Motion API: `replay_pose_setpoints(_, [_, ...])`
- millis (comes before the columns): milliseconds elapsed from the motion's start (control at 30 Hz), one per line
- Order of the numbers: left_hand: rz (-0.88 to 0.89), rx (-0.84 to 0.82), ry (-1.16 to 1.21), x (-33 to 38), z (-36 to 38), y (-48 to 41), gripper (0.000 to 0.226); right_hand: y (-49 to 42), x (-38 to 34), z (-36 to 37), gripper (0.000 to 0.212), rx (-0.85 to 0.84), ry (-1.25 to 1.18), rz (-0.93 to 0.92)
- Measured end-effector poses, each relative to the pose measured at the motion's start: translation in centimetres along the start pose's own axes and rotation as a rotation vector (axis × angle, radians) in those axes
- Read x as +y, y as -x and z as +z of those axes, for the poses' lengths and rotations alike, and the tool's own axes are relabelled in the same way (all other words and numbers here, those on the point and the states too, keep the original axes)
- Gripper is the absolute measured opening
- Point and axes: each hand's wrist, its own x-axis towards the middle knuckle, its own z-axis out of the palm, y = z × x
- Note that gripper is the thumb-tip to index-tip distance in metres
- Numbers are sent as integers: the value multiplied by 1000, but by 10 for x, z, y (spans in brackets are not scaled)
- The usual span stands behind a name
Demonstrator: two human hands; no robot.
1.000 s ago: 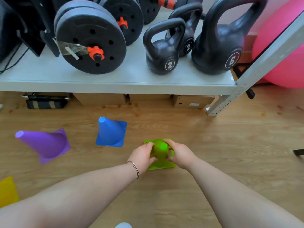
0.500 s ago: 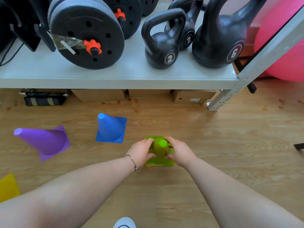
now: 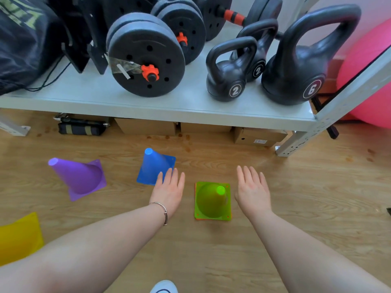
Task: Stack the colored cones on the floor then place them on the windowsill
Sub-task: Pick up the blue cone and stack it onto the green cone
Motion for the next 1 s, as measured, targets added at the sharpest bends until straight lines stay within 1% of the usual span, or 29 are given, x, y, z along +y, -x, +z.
replay_pose_setpoints(100, [2,-26,-1,-22,4,15,65,-15,-8,-14,74,25,24,11])
replay_pose_setpoints(233, [-103,-71,33,-58,8,38,61,-47,-36,-39,68,152,6,-51])
replay_pose_setpoints(333, [-256,-65,101,-89,3,42,69,-64,-73,-59,73,134,-48,-126])
replay_pose_setpoints(400, [-354,-30,147,-110,-1,37,76,-71,-98,-68,75,118,-100,-194])
replay_pose_setpoints(467, [-390,2,173,-129,-2,26,78,-78,-122,-72,74,72,-121,-270])
replay_pose_setpoints(567, [-368,-11,192,-146,2,7,79,-90,-153,-69,72,10,-112,-375])
replay_pose_setpoints(633, [-321,-48,169,-150,8,-3,79,-97,-169,-66,70,-40,-96,-406])
replay_pose_setpoints(767, [-240,-120,167,-149,20,-19,75,-110,-187,-50,55,-183,-100,-378])
replay_pose_setpoints(900, [-195,-233,332,-142,21,-31,68,-119,-199,-44,64,-364,-230,-294])
replay_pose_setpoints(1000, [-201,-231,385,-139,23,-39,55,-122,-204,-39,61,-386,-273,-277])
